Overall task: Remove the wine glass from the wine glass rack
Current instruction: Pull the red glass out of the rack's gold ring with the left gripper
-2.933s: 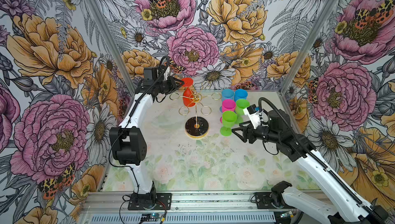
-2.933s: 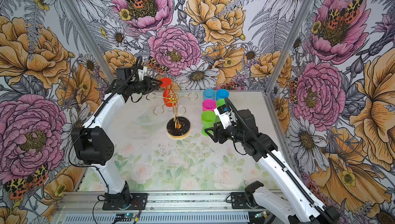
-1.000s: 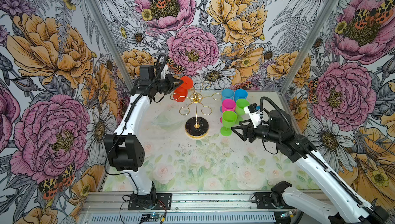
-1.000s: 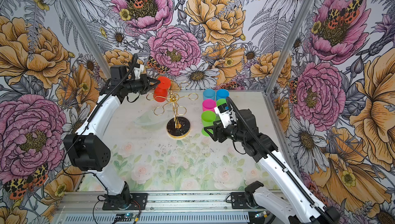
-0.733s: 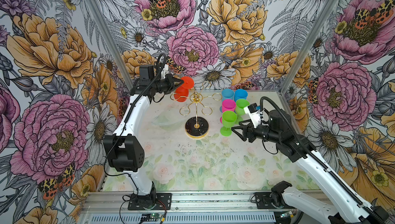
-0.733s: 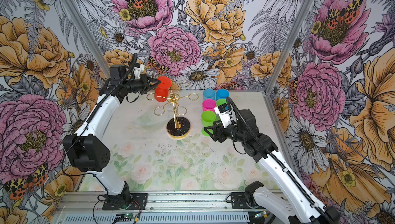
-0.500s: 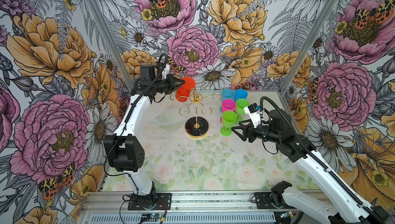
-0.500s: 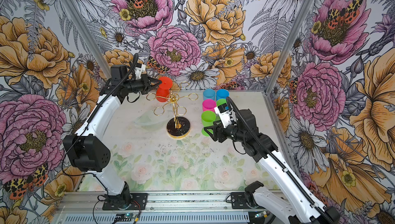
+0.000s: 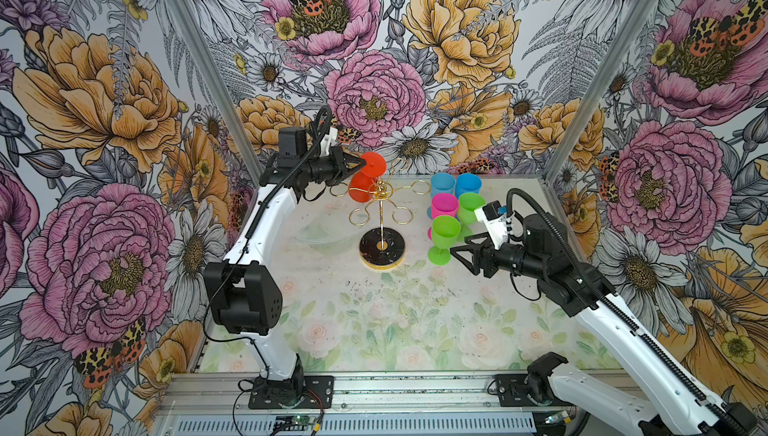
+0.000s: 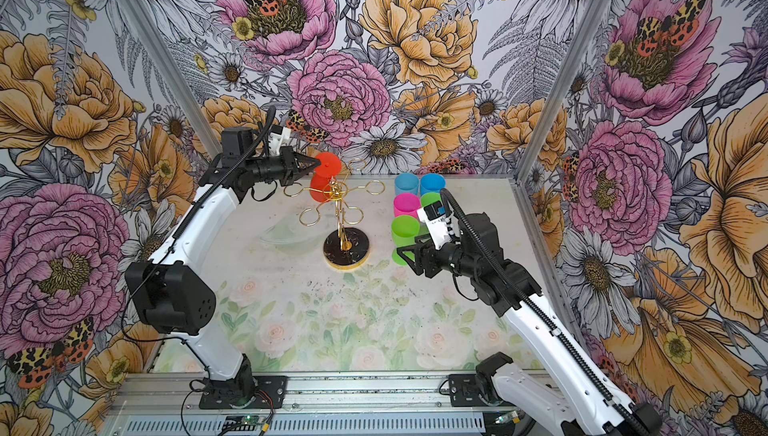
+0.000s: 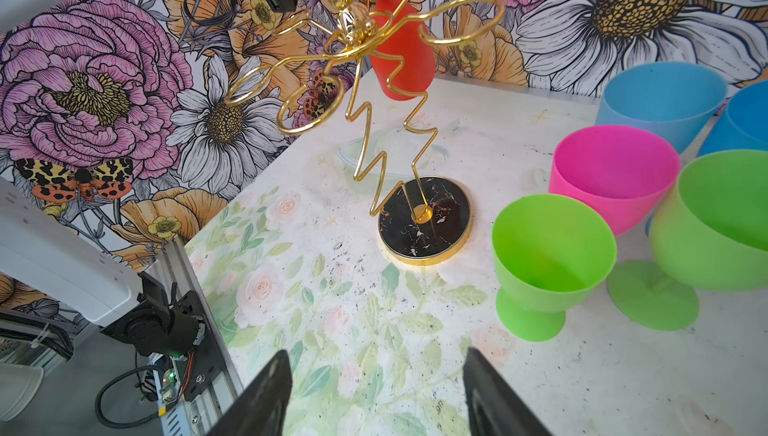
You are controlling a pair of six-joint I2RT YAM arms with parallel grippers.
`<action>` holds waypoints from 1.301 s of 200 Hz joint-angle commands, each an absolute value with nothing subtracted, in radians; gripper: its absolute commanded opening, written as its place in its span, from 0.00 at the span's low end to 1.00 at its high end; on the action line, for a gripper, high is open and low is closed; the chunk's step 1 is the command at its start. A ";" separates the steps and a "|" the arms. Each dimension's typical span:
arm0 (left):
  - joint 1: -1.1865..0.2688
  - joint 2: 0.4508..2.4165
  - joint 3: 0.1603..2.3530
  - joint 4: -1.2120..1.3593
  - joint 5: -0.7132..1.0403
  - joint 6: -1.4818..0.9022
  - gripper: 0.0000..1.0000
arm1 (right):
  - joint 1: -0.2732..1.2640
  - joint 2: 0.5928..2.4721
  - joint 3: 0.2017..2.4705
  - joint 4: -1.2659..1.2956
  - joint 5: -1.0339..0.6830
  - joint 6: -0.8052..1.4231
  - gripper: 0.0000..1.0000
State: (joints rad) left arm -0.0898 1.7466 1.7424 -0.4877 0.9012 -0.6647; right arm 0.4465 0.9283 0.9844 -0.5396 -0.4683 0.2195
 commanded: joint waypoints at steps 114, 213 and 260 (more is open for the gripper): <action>-0.111 1.811 1.844 -0.482 0.946 -0.692 0.00 | 0.451 0.900 0.970 -0.513 -0.465 0.223 0.66; -0.107 1.919 1.967 -0.482 0.887 -0.703 0.00 | 0.452 0.900 0.974 -0.513 -0.466 0.221 0.66; -0.095 1.953 2.025 -0.482 0.849 -0.706 0.00 | 0.450 0.892 0.975 -0.513 -0.465 0.219 0.66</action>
